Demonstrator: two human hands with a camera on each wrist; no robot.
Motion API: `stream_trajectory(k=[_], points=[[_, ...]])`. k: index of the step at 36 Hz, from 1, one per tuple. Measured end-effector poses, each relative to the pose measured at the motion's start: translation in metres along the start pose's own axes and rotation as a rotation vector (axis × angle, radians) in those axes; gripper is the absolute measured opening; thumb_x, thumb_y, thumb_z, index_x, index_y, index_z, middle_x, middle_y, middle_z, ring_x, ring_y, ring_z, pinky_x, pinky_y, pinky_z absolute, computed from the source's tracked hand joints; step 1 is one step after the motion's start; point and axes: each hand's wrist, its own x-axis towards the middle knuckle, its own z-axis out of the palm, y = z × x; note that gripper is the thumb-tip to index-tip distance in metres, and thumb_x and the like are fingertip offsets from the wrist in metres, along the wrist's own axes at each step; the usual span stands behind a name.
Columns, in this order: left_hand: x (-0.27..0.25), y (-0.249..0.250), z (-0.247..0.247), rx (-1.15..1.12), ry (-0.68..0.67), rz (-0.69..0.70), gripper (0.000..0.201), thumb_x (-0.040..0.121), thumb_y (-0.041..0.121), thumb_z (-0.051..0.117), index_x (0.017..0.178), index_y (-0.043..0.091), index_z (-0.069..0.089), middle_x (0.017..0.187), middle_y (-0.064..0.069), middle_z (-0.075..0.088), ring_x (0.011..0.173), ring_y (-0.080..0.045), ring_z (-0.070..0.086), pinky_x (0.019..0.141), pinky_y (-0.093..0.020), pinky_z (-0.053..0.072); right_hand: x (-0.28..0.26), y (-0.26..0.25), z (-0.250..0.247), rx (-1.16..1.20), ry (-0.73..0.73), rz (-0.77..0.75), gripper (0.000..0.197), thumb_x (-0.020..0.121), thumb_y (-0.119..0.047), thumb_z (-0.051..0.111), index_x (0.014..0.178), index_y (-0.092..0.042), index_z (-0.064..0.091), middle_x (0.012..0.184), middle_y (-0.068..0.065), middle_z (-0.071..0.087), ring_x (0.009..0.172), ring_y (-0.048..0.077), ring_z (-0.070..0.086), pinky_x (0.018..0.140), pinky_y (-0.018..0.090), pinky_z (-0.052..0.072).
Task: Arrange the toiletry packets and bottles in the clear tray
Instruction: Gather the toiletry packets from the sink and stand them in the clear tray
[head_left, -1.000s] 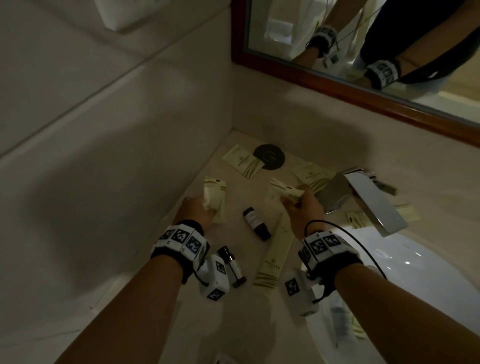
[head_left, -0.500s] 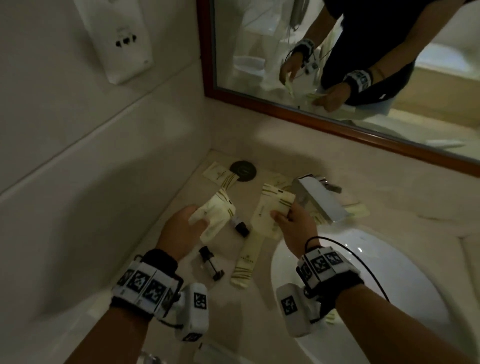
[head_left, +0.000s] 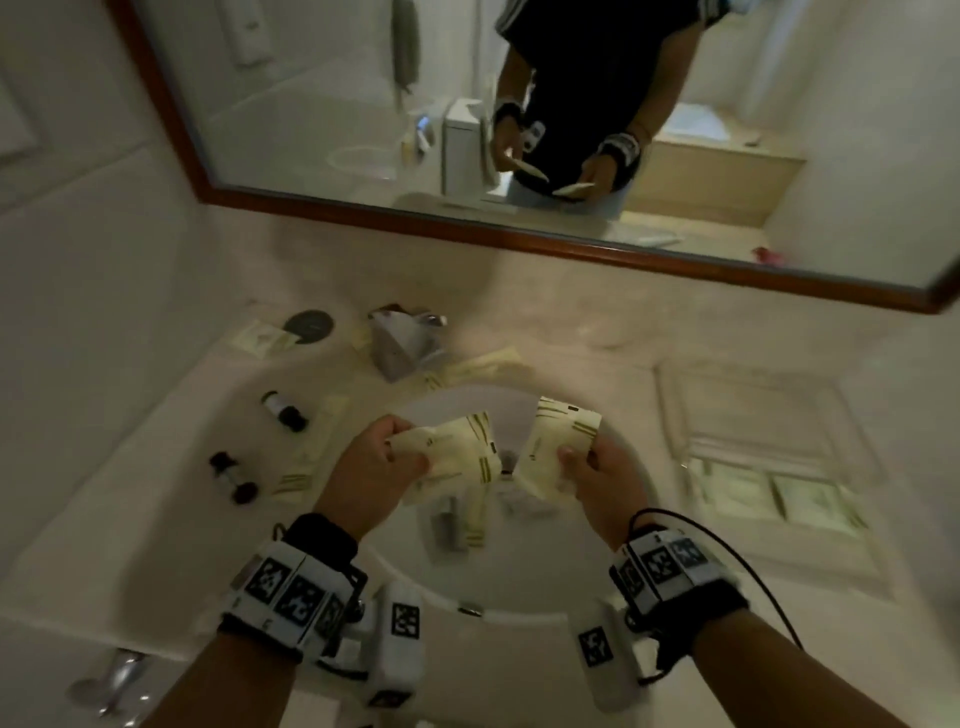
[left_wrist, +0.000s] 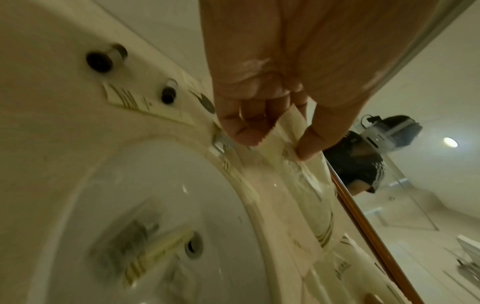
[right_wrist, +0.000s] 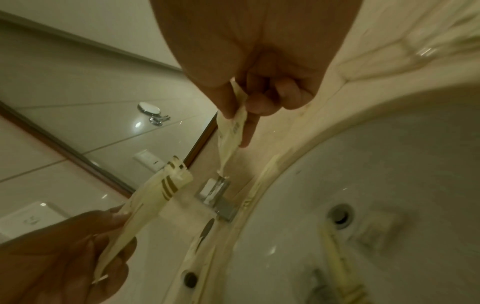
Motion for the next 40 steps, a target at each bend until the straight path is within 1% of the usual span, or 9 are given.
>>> stream_trajectory(k=[7,10,13,17,22,24,27,31,40], points=[[-0.025,0.026,0.096,0.051,-0.150,0.051,0.019,0.085,0.007,0.059,0.080,0.024,0.052,0.082,-0.005,0.058,0.076,-0.023,0.056,0.065,-0.034,0.049,-0.034,0.067,-0.085,0.015,0.131,0.129,0.022,0.088,-0.019,0.057,0.109,-0.016,0.063,0.099,0.007,0.068,0.092,0.026,0.063,0.085,0.043,0.053],[-0.028,0.036,0.129,0.069,-0.201,0.068,0.011,0.085,0.008,0.058,0.095,0.014,0.058,0.087,-0.007,0.060,0.074,-0.021,0.055,0.061,-0.027,0.046,-0.042,0.088,-0.111,0.055,0.198,0.205,0.016,0.086,-0.018,0.058,0.102,-0.015,0.061,0.092,0.008,0.068,0.084,0.027,0.063,0.080,0.044,0.055],[-0.024,0.042,0.157,0.064,-0.231,0.072,0.016,0.083,0.009,0.059,0.099,0.010,0.058,0.095,-0.013,0.060,0.077,-0.024,0.055,0.063,-0.032,0.045,-0.045,0.106,-0.129,0.094,0.246,0.265,0.015,0.085,-0.017,0.059,0.099,-0.015,0.058,0.089,0.008,0.068,0.083,0.028,0.064,0.077,0.045,0.055],[-0.010,0.049,0.191,0.072,-0.286,0.089,0.012,0.083,0.008,0.059,0.094,0.008,0.054,0.080,-0.005,0.054,0.073,-0.023,0.050,0.059,-0.030,0.041,-0.042,0.131,-0.146,0.151,0.311,0.357,0.023,0.083,-0.020,0.061,0.105,-0.018,0.057,0.097,0.009,0.069,0.090,0.032,0.064,0.083,0.048,0.054],[0.011,0.060,0.225,0.077,-0.344,0.088,0.014,0.084,0.009,0.058,0.096,0.015,0.054,0.084,-0.003,0.058,0.077,-0.021,0.055,0.063,-0.030,0.045,-0.033,0.156,-0.164,0.203,0.394,0.447,0.033,0.081,-0.014,0.059,0.114,-0.015,0.059,0.103,0.013,0.069,0.095,0.034,0.063,0.088,0.048,0.051],[0.020,0.063,0.238,0.088,-0.376,0.100,0.015,0.084,0.009,0.057,0.097,0.014,0.054,0.088,-0.006,0.058,0.081,-0.025,0.055,0.067,-0.032,0.044,-0.028,0.157,-0.173,0.232,0.446,0.466,0.025,0.085,-0.007,0.055,0.109,-0.011,0.059,0.093,0.011,0.067,0.079,0.024,0.060,0.075,0.038,0.053],[0.030,0.066,0.257,0.101,-0.387,0.096,0.018,0.083,0.007,0.058,0.098,0.016,0.052,0.093,-0.005,0.057,0.085,-0.022,0.054,0.066,-0.027,0.043,-0.018,0.168,-0.185,0.316,0.487,0.517,0.015,0.087,-0.003,0.049,0.100,-0.008,0.055,0.073,0.005,0.055,0.059,0.015,0.046,0.051,0.024,0.036],[0.043,0.067,0.285,0.145,-0.400,0.081,0.018,0.085,0.009,0.058,0.099,0.018,0.051,0.103,-0.008,0.059,0.089,-0.022,0.053,0.074,-0.027,0.041,-0.001,0.186,-0.193,0.424,0.484,0.610,0.023,0.088,-0.005,0.047,0.111,-0.002,0.052,0.090,0.015,0.056,0.060,0.021,0.050,0.047,0.027,0.035],[0.071,0.071,0.351,0.210,-0.361,-0.011,0.035,0.086,0.010,0.058,0.121,0.009,0.051,0.122,-0.012,0.059,0.106,-0.027,0.056,0.080,-0.025,0.041,0.038,0.219,-0.218,0.577,0.453,0.688,0.008,0.094,-0.007,0.046,0.100,-0.002,0.048,0.071,0.009,0.056,0.058,0.017,0.056,0.040,0.020,0.045]])
